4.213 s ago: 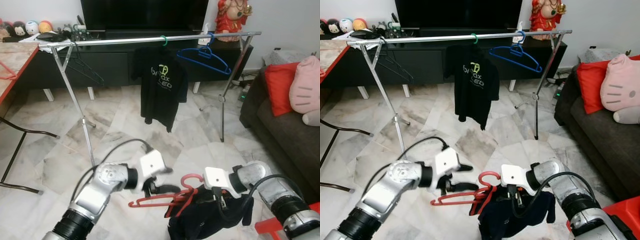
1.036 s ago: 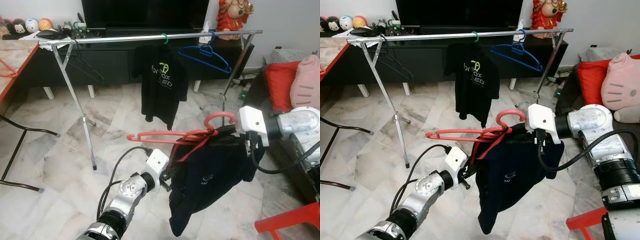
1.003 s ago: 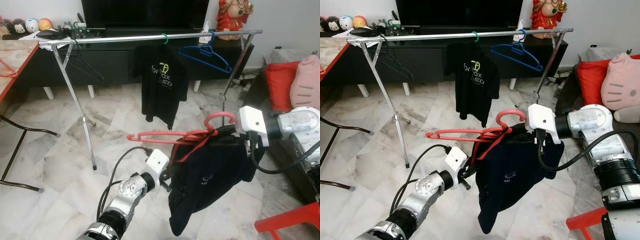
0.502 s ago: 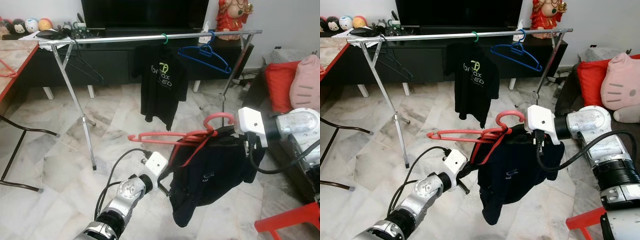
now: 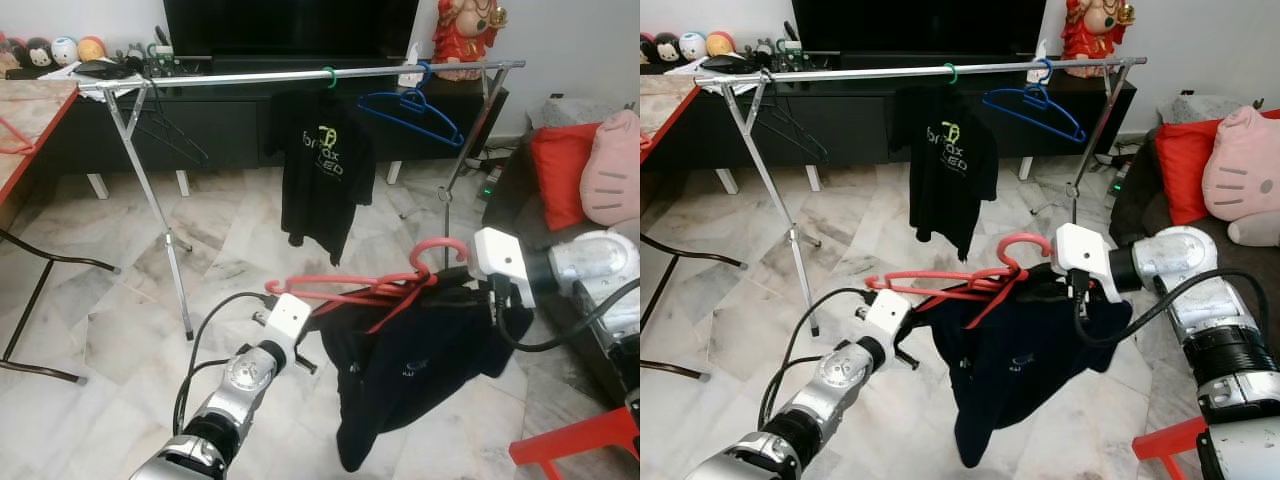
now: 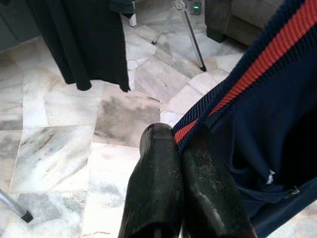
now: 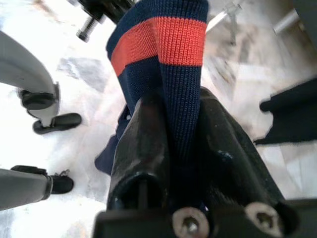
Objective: Hang hanger
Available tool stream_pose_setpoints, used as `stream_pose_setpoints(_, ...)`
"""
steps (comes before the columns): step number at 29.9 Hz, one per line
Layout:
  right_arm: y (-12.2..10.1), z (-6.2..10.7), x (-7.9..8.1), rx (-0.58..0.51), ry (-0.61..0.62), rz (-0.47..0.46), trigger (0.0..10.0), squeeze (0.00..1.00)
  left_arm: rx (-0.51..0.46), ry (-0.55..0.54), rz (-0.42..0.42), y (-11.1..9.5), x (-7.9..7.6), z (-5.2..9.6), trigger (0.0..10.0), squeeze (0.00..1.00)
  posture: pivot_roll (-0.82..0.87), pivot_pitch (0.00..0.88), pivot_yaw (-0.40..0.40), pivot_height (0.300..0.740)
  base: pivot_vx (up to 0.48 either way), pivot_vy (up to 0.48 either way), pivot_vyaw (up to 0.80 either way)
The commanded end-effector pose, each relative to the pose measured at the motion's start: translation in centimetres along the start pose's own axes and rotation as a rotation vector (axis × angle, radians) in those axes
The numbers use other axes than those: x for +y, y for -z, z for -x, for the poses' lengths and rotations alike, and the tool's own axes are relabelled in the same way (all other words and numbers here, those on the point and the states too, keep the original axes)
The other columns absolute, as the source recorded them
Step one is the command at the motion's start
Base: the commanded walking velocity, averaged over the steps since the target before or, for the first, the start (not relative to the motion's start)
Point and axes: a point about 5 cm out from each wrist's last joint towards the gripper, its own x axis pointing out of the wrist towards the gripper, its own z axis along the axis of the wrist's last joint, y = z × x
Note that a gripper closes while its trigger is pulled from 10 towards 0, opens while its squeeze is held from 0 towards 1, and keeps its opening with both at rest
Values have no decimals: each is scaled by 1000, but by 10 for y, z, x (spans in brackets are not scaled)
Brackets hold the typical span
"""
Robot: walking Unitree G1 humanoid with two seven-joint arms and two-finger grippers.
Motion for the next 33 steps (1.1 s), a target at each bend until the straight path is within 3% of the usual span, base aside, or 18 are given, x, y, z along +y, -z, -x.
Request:
stream_pose_setpoints(1, 2, 15, -8, 16, 107, 1, 0, 0, 8, -50, 36, 6, 10, 5, 0, 0, -46, 0, -61, 740, 0, 0, 0)
stream_pose_setpoints(2, 2, 15, -8, 16, 107, 1, 0, 0, 8, -50, 36, 6, 10, 5, 0, 0, -46, 0, -61, 740, 0, 0, 0)
stream_pose_setpoints(4, 23, 23, -2, 61, 126, -70, 0, 0, -18, -59, 45, 5, 15, 8, 0, 0, -45, 0, -56, 740, 0, 0, 0)
stream_pose_setpoints(21, 43, 46, 15, 73, -17, -192, 0, 0, 7, -64, 4, 12, 26, 16, 0, 0, -48, 0, -47, 740, 0, 0, 0)
stream_pose_setpoints(27, 51, 55, 18, 211, -42, -171, 0, 0, 12, -59, 2, 13, 26, 17, 0, 0, -49, 0, -44, 740, 0, 0, 0)
stream_pose_setpoints(29, 57, 58, 18, 337, -40, -128, 0, 0, 17, -53, -5, 14, 25, 18, 0, 0, -49, 0, -44, 740, 0, 0, 0)
stream_pose_setpoints(33, 60, 57, 15, 428, -19, -81, 0, 0, 23, -45, -14, 16, 24, 18, 0, 0, -49, 0, -43, 740, 0, 0, 0)
